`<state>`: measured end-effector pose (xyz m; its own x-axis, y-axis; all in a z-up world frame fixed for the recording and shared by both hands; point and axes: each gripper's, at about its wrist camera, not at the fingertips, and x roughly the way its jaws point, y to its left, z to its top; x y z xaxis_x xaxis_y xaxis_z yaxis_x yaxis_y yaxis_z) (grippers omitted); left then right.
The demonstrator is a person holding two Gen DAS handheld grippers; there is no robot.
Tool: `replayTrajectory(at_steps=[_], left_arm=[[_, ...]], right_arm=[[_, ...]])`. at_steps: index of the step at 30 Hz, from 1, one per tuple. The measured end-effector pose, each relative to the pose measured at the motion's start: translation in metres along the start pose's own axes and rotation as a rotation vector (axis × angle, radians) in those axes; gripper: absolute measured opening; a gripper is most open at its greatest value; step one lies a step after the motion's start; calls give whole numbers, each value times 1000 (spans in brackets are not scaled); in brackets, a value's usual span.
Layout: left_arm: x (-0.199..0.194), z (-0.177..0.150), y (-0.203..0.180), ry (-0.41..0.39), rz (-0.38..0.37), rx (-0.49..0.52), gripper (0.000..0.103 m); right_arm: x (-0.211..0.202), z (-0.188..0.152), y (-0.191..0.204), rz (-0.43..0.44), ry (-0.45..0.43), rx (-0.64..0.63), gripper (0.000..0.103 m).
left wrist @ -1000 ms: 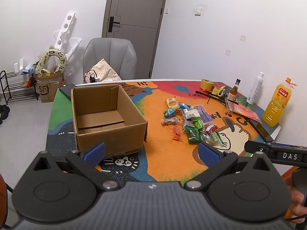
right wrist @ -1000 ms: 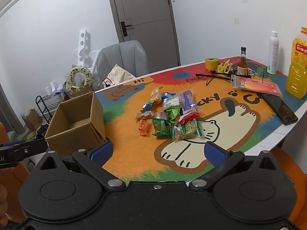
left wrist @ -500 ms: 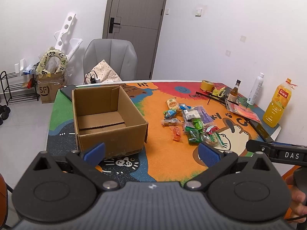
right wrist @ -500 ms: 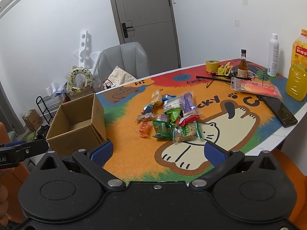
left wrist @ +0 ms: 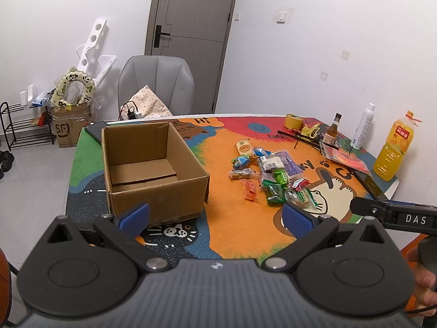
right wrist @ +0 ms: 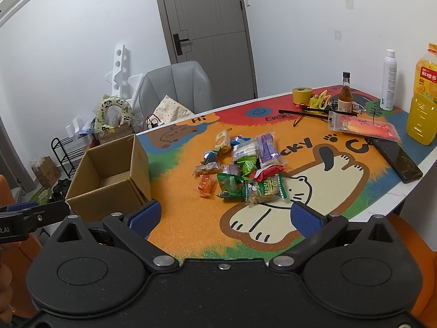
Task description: Organize snacks
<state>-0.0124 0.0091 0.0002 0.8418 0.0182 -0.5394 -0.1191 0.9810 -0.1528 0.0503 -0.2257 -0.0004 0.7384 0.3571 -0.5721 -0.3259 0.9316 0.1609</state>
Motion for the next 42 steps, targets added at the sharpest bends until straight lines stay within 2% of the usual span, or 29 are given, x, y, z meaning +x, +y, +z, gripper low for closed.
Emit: replayTrajectory(at_steps=[30, 42], left_arm=[[0, 0, -2, 1, 4, 1, 103], [11, 4, -18, 2, -18, 45, 103]], right_arm=[[0, 1, 0, 4, -3, -3, 103], [21, -6, -20, -28, 14, 12, 103]])
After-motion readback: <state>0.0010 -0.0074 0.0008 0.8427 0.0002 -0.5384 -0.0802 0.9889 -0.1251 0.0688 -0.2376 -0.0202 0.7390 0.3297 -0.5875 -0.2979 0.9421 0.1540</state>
